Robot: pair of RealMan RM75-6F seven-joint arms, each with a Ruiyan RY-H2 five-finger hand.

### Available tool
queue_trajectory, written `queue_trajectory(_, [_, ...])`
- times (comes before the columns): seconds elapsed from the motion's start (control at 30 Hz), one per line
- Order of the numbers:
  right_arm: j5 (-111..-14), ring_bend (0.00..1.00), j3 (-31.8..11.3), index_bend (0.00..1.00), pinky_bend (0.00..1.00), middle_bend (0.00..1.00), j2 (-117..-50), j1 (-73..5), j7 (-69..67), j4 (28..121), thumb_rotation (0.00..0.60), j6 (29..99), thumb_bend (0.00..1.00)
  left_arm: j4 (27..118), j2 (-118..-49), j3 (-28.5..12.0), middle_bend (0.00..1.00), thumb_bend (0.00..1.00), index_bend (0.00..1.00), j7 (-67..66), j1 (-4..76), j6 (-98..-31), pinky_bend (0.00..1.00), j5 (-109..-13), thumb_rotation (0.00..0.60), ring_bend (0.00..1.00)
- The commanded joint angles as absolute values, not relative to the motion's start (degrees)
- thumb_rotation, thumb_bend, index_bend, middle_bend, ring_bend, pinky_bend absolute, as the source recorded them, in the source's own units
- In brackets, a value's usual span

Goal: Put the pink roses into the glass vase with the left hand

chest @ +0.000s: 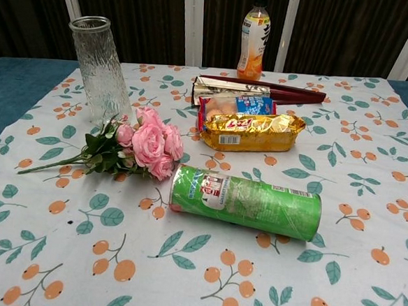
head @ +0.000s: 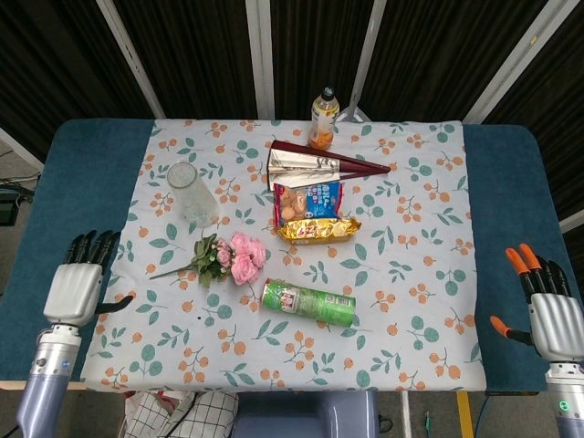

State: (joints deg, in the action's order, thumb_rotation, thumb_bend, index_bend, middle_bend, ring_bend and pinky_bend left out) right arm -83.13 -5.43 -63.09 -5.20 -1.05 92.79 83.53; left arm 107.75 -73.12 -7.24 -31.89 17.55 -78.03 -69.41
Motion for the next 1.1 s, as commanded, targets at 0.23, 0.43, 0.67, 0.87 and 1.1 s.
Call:
queue_trajectory(0.23, [-82.1,0.00,-6.0,0.11,0.00,0.00,-62.4,-5.0,-4.1,91.8,0.600,83.5,0.15,109.2,-83.8,-14.4,0.08,0.17,0.00,-47.3,28.4,-72.1,0.00,-49.8,0.600,0.00])
queue_trajectory(0.43, [-81.7,0.00,-6.2,0.11,0.00,0.00,-62.0,-4.5,-5.3,91.3,0.600,83.9,0.15,103.0,-91.0,-15.8,0.08,0.17,0.00,-51.5,33.4,-71.1,0.00,-42.2,0.600,0.00])
queue_trajectory(0.67, [-81.3,0.00,-6.5,0.11,0.00,0.00,-61.7,-4.5,-5.9,91.2,0.600,83.8,0.15,94.8,-98.6,-17.2,0.08,0.17,0.00,-52.1,37.5,-70.9,0.00,-39.7,0.600,0.00])
queue_trajectory(0.87, [-81.0,0.00,-6.7,0.11,0.00,0.00,-61.8,-4.4,-5.9,91.1,0.600,84.0,0.15,87.3,-104.3,-18.1,0.12,0.24,0.01,-51.4,40.6,-70.6,0.00,-39.8,0.600,0.00])
queue_trajectory(1.1, [-79.7,0.00,-7.2,0.11,0.00,0.00,-62.4,-4.1,-5.4,91.6,0.600,84.5,0.15,82.2,-107.3,-17.8,0.22,0.32,0.10,-51.0,42.8,-69.7,0.00,-40.7,0.600,0.00])
